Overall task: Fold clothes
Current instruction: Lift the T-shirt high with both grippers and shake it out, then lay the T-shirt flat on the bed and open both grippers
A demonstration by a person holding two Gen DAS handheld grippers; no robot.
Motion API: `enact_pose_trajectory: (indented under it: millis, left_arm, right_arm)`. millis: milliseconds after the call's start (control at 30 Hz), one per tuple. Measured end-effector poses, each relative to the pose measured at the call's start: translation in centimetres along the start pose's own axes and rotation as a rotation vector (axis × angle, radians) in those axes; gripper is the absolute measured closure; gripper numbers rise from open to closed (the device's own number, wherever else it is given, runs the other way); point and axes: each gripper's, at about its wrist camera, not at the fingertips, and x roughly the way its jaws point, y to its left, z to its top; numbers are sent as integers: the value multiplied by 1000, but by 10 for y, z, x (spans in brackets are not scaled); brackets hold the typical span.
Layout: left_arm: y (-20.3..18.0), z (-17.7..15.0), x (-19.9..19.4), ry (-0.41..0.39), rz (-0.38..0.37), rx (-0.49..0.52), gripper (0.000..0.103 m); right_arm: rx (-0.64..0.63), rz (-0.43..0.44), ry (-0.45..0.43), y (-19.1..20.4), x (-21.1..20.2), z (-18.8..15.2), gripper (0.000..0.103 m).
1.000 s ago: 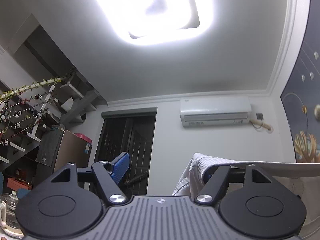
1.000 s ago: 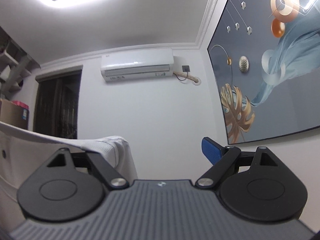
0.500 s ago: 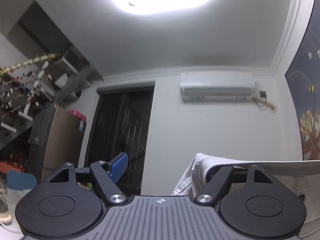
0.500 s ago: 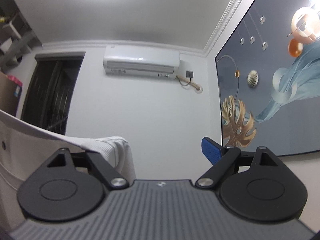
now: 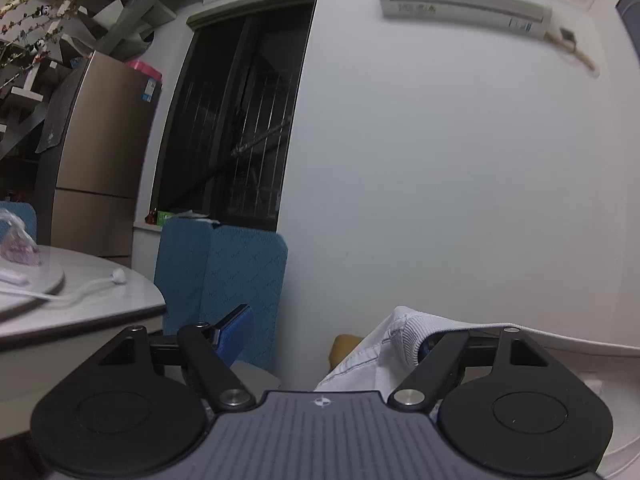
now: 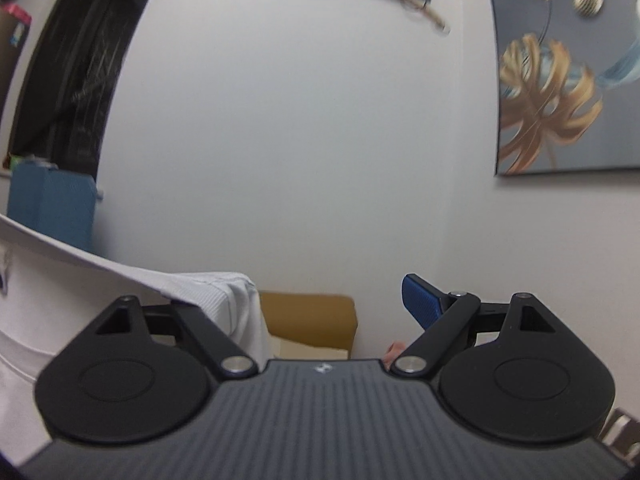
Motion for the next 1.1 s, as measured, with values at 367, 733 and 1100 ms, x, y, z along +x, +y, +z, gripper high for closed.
enact_pose_trajectory:
  millis: [367,733,1100]
  left_arm:
    - [4,-273,238,354,76,64,24]
    - [16,-380,354,865,-22,158,10]
    - [30,-326,300,703,-119,141,1]
  right_arm:
    - [-76,33,241,108,222,-217,17]
    - [10,311,711,142,316,-338,17]
    - [110,444,681,143,284,-290,17]
